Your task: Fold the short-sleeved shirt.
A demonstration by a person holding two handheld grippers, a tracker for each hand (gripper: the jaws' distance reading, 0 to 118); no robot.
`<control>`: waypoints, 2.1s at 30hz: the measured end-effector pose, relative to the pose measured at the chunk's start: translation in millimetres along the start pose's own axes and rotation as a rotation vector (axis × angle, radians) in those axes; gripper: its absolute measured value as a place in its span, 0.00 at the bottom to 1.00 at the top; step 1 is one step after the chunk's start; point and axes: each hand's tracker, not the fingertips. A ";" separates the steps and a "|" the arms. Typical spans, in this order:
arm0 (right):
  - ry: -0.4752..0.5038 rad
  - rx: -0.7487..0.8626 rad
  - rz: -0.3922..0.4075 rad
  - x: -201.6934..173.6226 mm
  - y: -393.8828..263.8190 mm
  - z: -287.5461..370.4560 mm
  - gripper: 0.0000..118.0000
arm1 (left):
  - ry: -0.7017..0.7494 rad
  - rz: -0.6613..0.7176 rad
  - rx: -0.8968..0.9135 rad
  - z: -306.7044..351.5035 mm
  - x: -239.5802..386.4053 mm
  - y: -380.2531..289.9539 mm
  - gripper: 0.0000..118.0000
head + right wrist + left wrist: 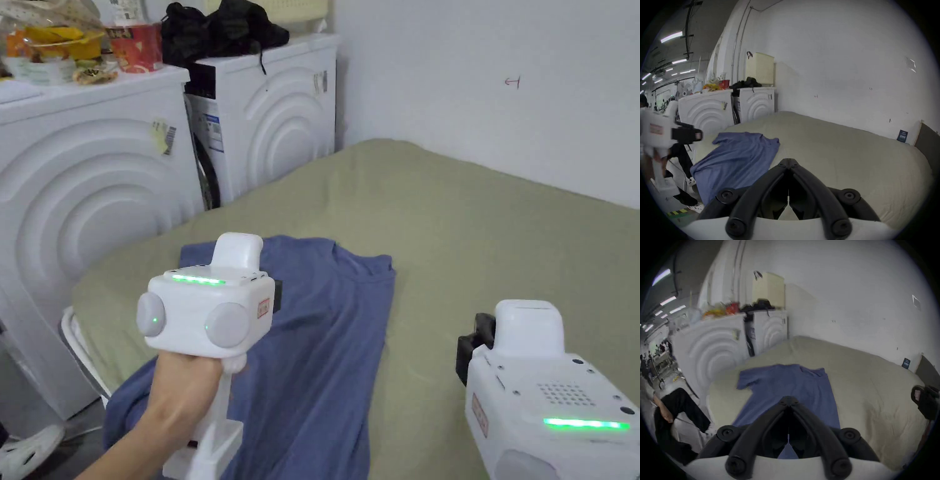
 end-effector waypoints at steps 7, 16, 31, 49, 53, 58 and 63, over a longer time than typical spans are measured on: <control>0.008 -0.090 0.036 15.4 -33.3 -40.9 0.00 | -0.042 -0.002 -0.248 -141.7 22.4 2.0 0.01; -0.003 -0.159 0.020 31.7 -61.4 -58.1 0.00 | -0.004 -0.101 -0.375 -187.5 49.1 -3.7 1.00; -0.173 -0.129 -0.026 107.8 -52.4 21.0 0.00 | 0.016 -0.116 -0.324 -143.2 65.5 8.5 0.02; -0.496 -0.037 -0.191 251.5 -43.4 223.0 0.00 | -0.504 -0.286 -0.023 104.8 324.2 76.5 0.02; -0.560 -0.034 -0.226 279.6 -55.5 252.9 0.00 | -0.640 -0.355 -0.020 130.0 404.0 60.3 0.02; -0.634 -0.054 -0.251 309.7 -74.9 270.9 0.00 | -0.771 -0.397 -0.098 133.0 488.0 18.4 0.02; -0.673 -0.098 -0.272 335.3 -98.6 270.6 0.00 | -0.805 -0.519 -0.263 77.2 561.0 -53.0 0.02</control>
